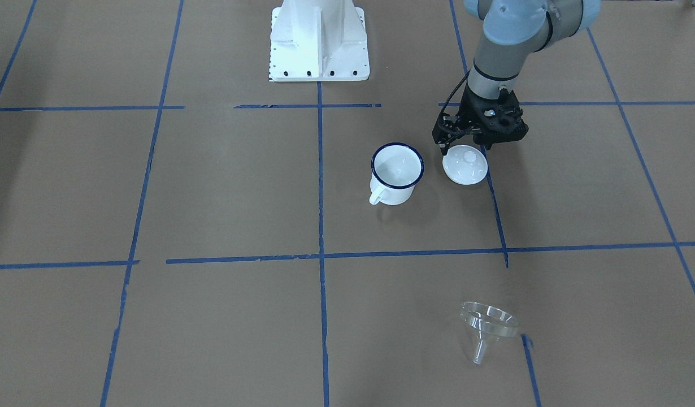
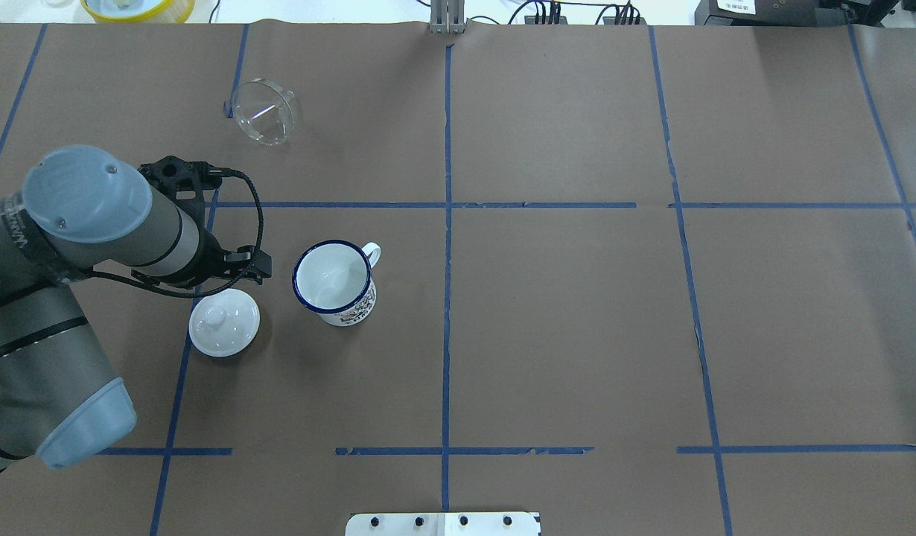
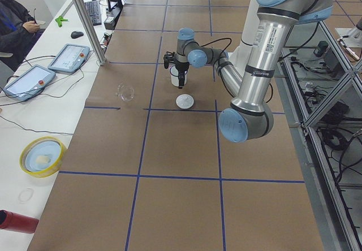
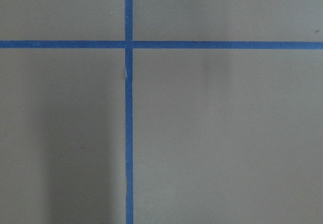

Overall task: Remove funnel from cup
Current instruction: 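Move the left gripper over the white funnel-shaped lid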

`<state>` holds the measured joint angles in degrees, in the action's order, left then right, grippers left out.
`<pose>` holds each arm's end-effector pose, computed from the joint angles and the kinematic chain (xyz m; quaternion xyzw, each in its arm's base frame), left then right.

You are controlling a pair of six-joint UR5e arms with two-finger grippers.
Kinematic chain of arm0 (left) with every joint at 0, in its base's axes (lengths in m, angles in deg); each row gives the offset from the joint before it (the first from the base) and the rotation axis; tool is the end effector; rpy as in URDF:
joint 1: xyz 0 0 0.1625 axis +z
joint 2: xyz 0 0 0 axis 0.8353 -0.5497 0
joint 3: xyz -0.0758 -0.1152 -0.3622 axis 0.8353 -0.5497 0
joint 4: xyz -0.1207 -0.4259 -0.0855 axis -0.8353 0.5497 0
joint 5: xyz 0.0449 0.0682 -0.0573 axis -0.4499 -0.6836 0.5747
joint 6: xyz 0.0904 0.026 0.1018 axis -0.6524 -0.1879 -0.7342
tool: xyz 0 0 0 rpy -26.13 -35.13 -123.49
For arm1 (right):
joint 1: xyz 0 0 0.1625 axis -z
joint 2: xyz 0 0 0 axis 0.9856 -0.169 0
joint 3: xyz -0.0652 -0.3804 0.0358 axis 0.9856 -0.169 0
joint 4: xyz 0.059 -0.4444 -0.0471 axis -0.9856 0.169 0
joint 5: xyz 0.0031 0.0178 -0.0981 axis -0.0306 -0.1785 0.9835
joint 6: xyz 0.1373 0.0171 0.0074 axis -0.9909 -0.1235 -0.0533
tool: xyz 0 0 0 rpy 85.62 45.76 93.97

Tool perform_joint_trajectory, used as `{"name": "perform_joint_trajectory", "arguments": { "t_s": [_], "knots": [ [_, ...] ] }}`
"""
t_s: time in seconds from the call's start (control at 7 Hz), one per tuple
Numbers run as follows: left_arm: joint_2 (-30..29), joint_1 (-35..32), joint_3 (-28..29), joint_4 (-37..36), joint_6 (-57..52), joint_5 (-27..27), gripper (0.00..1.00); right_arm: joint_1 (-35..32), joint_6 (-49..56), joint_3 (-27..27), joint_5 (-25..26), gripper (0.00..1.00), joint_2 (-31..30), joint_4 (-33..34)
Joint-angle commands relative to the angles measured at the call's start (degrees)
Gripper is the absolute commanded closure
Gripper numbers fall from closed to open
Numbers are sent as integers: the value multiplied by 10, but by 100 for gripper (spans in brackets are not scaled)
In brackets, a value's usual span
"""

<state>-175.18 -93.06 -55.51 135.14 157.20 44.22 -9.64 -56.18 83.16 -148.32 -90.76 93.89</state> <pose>0.4310 -0.4303 0.2969 0.0426 0.3726 -0.0564 0.9253 0.0413 -0.4874 0.6639 -0.0101 -0.3519 0.0054 0.9360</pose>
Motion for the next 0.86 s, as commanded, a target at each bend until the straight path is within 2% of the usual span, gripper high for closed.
{"name": "perform_joint_trajectory", "arguments": {
  "t_s": [0.0, 0.14, 0.71],
  "knots": [
    [81, 11, 40, 170, -2, 0, 0, 0, 0, 0, 0, 0, 0, 0],
    [112, 18, 39, 204, -2, 0, 0, 0, 0, 0, 0, 0, 0, 0],
    [104, 29, 41, 193, 3, 6, 0, 0, 0, 0, 0, 0, 0, 0]
  ]
}}
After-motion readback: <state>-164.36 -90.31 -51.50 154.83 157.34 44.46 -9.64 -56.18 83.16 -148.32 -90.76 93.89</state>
